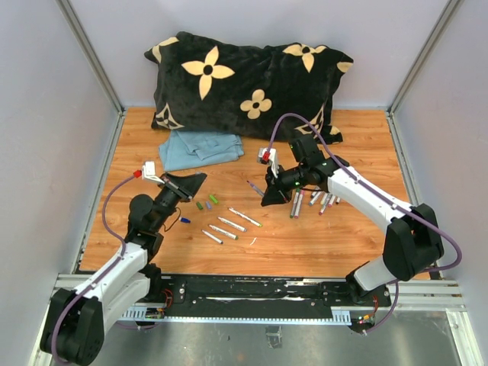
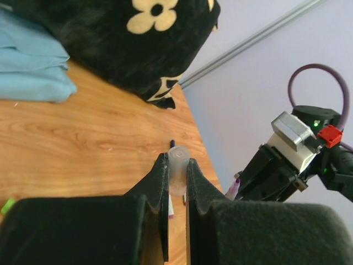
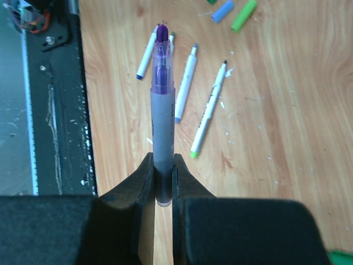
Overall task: Open the pen caps
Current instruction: Place the pen at the center of the board.
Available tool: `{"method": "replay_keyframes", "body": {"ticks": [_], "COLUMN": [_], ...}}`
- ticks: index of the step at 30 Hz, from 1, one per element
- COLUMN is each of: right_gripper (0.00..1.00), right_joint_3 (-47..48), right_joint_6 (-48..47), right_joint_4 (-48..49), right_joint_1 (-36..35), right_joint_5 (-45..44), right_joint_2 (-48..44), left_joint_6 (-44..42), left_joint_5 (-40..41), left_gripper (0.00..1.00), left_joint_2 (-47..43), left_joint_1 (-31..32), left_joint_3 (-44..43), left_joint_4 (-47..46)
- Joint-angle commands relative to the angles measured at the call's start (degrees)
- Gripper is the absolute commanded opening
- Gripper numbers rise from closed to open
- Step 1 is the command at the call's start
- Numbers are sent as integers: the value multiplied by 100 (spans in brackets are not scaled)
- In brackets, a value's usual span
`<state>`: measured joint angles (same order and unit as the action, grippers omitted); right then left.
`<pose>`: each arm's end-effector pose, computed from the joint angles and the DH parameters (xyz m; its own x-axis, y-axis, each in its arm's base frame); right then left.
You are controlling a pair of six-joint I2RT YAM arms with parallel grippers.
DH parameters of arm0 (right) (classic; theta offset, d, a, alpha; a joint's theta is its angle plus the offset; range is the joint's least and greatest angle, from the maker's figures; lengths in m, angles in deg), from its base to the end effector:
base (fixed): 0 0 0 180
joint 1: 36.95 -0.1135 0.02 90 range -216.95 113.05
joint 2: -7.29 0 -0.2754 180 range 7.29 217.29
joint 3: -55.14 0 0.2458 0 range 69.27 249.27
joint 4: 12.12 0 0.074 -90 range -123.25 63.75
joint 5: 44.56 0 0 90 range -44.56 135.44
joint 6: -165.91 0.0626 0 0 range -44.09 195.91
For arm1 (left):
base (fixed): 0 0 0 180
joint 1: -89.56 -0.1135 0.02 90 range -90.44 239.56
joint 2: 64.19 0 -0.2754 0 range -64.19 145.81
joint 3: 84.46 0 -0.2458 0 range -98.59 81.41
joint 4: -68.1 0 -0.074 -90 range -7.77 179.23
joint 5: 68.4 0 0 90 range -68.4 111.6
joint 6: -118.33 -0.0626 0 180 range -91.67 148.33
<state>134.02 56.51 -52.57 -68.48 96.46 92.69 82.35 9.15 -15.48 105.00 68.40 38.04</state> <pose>0.2469 0.2086 0.2772 -0.3282 -0.4465 -0.8324 -0.9437 0.1171 0.3093 0.1897 -0.0664 0.2500 -0.2931 -0.7388 -0.6068 0.3886 0.4878 -0.7817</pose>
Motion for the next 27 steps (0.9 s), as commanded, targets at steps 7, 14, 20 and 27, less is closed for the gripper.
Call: {"method": "replay_keyframes", "body": {"ticks": [7, 14, 20, 27], "right_gripper": [2, 3, 3, 4], "right_joint_3": [284, 341, 388, 448], "right_joint_6": [-564, -565, -559, -466], "right_joint_4": [-577, -643, -715, -734], "right_joint_1": [-47, -56, -104, -306], "right_joint_5": [-1162, -1369, -1506, -1910], "right_joint_2": [147, 315, 473, 755], "left_joint_6": [-3, 120, 157, 170], "left_joint_5": [243, 225, 225, 239], "left_gripper": [0, 0, 0, 0], "left_joint_2": [-698, -715, -713, -664], "left_joint_1": [-24, -24, -24, -24], "left_joint_3": [344, 472, 510, 523], "left_joint_4": [1070, 1105, 1113, 1114]}}
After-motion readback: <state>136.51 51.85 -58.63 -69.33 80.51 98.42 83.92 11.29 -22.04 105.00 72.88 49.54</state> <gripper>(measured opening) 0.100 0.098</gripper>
